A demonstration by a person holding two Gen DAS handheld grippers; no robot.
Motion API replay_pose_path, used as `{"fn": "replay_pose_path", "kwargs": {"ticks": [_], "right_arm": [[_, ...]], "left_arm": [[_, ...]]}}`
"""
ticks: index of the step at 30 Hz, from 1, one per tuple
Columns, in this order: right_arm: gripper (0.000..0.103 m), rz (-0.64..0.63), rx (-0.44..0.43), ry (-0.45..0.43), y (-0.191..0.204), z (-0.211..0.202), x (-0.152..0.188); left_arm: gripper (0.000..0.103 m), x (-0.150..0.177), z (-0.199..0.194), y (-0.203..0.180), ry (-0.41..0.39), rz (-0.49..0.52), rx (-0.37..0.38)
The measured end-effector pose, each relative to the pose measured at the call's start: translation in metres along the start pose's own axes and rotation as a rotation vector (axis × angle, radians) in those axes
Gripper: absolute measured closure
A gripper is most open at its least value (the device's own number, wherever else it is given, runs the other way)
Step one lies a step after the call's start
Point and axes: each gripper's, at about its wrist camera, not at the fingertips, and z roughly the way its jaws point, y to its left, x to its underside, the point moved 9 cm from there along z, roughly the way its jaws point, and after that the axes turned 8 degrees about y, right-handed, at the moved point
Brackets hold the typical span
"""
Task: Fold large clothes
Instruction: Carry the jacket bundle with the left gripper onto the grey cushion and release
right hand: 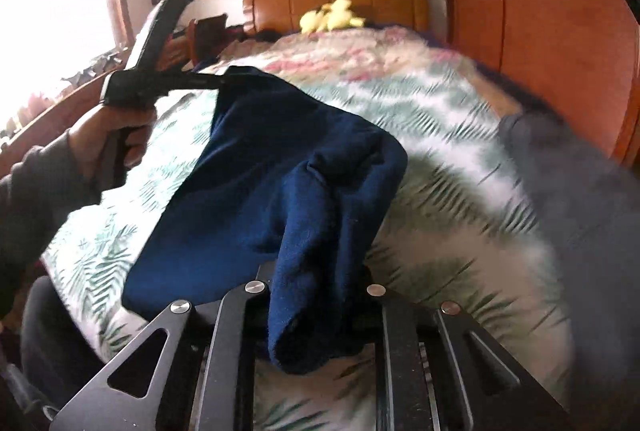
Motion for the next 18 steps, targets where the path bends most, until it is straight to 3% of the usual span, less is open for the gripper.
{"fn": "replay_pose_path", "kwargs": {"ticks": [5,10,15,18], "right_arm": [[0.089,-0.068,0.105,-0.070,-0.042,-0.049,-0.035],[0.089,-0.072,0.235,-0.120,-0.109,-0.111,-0.054],[0.089,-0.006,0.368,-0.139,-0.191,-0.176,-0.051],[0.089,0.037,0.438,-0.128,-0.230,-0.200,-0.035]], "left_arm": [[0.096,-0.055,-0.029,-0.056,-0.092,0.001,0.031],[0.096,-0.107,-0.048,-0.146,-0.162,0.069,0.096],[0.096,-0.136,-0.043,-0.243,-0.191,0.126,0.191],[0.096,-0.136,-0.020,-0.295,-0.156,0.159,0.235]]}}
